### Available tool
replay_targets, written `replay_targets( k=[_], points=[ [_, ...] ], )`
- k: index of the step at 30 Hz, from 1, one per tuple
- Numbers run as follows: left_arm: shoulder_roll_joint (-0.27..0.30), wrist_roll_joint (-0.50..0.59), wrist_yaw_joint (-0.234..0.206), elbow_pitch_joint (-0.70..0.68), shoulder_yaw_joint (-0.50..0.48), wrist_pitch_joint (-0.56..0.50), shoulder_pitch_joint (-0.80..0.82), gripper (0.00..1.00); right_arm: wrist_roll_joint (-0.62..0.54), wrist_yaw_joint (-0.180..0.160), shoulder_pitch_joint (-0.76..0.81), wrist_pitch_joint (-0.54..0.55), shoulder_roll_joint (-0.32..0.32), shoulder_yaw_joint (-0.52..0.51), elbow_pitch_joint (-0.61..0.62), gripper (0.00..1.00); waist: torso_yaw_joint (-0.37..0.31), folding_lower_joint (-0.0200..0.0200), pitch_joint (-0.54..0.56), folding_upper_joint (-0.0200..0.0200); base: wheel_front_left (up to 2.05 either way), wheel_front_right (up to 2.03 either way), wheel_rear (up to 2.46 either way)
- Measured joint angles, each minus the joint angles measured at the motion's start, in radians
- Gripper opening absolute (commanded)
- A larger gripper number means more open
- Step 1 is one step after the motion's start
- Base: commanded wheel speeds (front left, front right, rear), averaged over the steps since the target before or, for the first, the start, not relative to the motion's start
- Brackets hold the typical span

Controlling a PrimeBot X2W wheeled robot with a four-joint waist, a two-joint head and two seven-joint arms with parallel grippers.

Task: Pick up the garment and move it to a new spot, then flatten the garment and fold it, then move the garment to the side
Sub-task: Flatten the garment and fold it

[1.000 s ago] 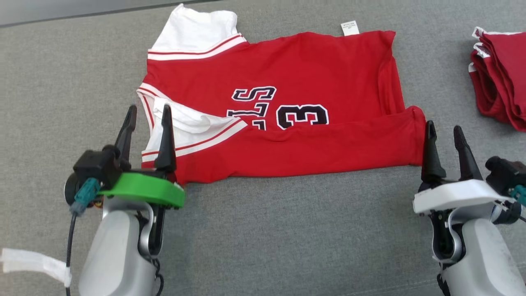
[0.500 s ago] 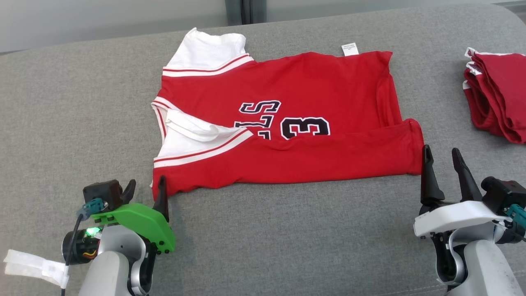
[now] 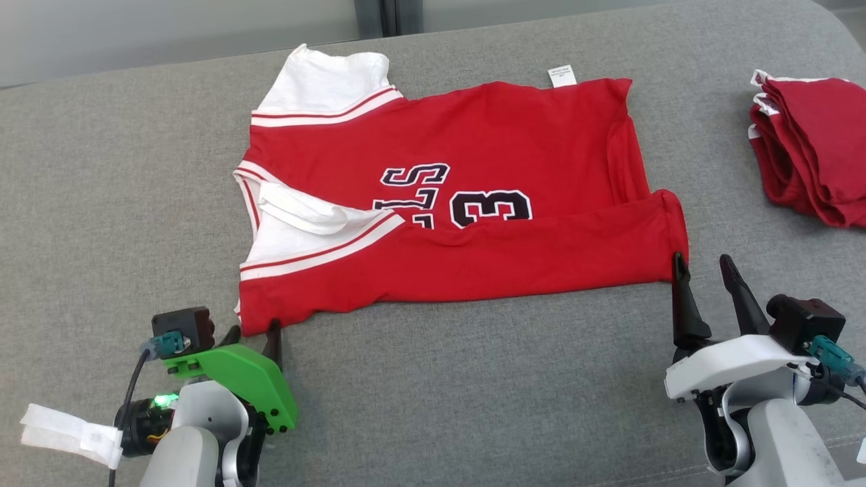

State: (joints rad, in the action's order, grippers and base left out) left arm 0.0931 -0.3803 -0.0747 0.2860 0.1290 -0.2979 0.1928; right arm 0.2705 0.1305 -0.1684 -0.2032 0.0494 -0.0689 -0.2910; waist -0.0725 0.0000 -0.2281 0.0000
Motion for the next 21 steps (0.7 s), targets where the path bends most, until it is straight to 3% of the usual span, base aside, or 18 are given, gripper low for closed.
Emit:
replay_targets(
  k=[8,21],
  points=[
    [-0.015,-0.041,0.019,-0.021,0.003,0.055,-0.001,0.00,-0.022,0.000,-0.026,0.026,0.000,-0.001,-0.081,1.00,0.017,0.0000,0.005,0.0000,0.00,0.00,0.00],
    [-0.011,-0.040,0.018,-0.077,0.004,0.114,-0.002,0.00,-0.082,0.000,-0.156,0.077,0.000,-0.071,-0.360,1.00,0.051,0.0000,0.011,0.0000,0.00,0.00,0.00]
  ],
)
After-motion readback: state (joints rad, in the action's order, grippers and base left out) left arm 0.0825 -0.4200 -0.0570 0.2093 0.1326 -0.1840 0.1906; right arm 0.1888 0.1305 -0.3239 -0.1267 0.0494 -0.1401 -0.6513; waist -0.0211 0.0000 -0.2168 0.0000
